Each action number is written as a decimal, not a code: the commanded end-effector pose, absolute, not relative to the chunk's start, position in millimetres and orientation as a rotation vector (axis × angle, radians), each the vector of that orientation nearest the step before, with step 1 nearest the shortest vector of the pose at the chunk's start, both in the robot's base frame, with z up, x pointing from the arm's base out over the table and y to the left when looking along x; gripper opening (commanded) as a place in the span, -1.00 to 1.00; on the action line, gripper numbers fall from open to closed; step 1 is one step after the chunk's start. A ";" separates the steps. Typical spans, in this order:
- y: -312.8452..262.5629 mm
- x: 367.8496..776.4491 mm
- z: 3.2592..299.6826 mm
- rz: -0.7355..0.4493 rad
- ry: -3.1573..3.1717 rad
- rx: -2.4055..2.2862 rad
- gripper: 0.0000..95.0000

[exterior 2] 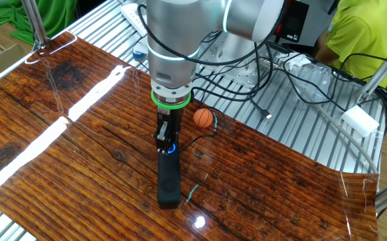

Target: Turn the knob to increase the volume of the speaker

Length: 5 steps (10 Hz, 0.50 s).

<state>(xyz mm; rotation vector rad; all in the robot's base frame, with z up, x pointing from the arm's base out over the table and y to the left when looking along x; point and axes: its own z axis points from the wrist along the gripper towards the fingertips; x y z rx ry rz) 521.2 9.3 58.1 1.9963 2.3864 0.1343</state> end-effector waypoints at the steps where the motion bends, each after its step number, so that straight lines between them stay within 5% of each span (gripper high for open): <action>1: 10.7 524.0 57.4 0.132 2.402 1.981 1.00; 5: 9.8 523.6 54.3 0.110 2.440 1.923 1.00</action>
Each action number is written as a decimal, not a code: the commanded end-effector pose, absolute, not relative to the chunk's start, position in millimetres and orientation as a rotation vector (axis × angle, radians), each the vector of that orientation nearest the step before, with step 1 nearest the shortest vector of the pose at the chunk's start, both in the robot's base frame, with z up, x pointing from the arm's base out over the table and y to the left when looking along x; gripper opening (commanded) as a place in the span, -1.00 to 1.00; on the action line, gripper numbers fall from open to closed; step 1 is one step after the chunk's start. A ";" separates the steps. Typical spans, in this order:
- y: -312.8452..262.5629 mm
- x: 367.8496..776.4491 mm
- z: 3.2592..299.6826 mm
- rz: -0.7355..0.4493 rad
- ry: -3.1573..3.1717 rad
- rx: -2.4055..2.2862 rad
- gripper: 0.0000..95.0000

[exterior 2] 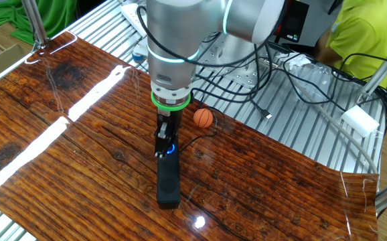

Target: Turn the knob to increase the volume of the speaker

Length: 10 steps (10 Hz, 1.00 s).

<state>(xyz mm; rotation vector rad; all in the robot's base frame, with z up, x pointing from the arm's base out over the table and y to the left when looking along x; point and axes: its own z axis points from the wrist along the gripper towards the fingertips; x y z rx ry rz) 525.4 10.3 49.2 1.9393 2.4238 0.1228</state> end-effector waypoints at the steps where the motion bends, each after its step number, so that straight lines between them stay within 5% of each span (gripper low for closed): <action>1: 10.0 523.9 56.5 0.096 2.465 1.897 1.00; 10: 11.5 525.9 96.4 0.068 2.697 1.640 1.00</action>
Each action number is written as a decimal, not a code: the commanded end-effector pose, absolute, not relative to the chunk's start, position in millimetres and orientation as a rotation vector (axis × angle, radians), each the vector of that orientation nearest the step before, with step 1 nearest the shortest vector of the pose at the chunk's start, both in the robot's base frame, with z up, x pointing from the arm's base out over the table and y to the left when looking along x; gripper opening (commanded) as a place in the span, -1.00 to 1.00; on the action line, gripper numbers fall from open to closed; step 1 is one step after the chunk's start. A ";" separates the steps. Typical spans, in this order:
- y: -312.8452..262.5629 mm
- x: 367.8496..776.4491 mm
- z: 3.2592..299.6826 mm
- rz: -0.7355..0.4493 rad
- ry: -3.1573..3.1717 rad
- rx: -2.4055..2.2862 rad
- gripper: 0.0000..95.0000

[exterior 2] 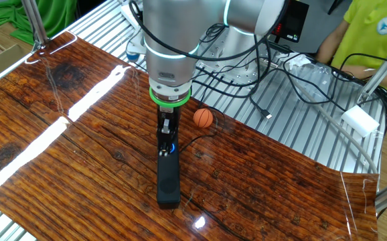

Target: Turn the knob to increase the volume of the speaker

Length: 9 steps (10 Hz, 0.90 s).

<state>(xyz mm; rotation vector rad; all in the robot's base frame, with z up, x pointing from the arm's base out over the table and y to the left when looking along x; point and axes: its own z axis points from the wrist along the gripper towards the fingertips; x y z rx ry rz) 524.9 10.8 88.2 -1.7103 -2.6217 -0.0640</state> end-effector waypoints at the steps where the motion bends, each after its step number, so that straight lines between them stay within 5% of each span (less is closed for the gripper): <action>1: 11.2 525.7 100.4 -0.072 -2.709 -1.557 1.00; 3: 10.3 525.0 111.1 -0.074 -2.795 -1.391 1.00; 4: 10.0 524.5 114.8 -0.086 -2.835 -1.302 0.60; 9: 8.3 522.6 126.4 -0.103 -2.973 -0.870 0.60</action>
